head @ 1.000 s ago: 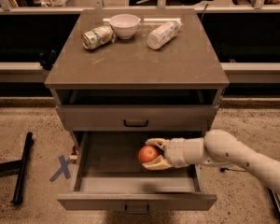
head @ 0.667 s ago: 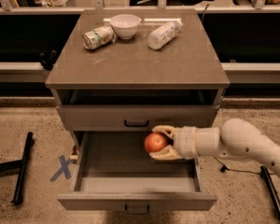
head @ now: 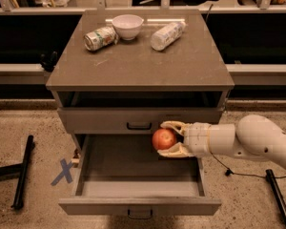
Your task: Pick apple from middle drawer and place on counter
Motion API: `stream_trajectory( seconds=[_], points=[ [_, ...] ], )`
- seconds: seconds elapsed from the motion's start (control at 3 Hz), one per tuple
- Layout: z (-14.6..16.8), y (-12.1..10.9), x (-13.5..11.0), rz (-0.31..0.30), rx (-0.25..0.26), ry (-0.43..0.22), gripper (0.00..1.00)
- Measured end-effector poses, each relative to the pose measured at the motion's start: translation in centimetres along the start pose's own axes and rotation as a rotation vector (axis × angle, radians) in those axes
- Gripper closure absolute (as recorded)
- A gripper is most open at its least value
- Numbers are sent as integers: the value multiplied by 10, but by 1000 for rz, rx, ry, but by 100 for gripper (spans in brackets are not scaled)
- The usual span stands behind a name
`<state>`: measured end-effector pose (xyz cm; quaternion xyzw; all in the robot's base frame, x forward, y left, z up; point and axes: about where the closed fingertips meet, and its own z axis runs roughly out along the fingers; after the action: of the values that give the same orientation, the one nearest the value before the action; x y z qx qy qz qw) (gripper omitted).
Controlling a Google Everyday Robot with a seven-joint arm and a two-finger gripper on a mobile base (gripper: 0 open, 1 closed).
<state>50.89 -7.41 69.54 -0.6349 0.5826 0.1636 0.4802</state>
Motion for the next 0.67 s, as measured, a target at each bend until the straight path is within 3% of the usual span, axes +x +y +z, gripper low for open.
stream_trajectory(
  seconds=[0.33, 0.67],
  points=[
    [-6, -7, -9, -15, 12, -18, 100],
    [-26, -21, -35, -71, 43, -52, 100]
  ],
)
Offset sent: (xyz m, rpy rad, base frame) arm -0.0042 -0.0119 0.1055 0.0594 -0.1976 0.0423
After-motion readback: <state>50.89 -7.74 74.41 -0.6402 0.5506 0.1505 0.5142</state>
